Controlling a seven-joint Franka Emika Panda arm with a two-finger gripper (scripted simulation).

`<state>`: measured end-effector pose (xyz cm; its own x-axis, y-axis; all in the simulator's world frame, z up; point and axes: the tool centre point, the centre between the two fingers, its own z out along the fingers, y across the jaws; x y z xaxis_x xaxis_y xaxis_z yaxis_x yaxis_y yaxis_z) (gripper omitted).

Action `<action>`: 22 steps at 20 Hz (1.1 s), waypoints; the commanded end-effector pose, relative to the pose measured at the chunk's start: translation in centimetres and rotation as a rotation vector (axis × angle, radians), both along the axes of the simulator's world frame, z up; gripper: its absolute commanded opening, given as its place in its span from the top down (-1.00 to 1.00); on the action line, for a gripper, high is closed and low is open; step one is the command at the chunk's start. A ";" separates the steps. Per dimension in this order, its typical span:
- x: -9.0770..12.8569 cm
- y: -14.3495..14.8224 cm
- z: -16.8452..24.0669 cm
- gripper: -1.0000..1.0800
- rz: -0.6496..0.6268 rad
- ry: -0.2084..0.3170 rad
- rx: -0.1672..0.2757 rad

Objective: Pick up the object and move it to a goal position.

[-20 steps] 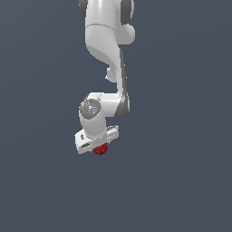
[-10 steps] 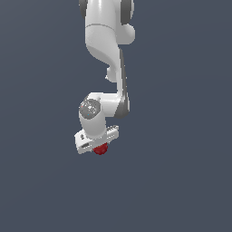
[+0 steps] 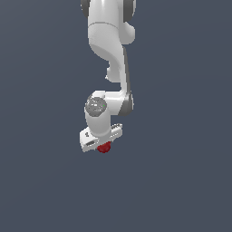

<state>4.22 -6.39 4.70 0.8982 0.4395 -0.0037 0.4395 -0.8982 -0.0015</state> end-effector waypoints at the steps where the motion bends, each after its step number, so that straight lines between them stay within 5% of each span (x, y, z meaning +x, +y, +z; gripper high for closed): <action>1: -0.4 1.3 0.3 1.00 0.001 -0.003 0.000; 22: -9.2 22.9 3.4 1.00 0.002 -0.004 0.000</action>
<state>-4.43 15.02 7.72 0.8966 0.4428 -0.0030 0.4428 -0.8966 -0.0007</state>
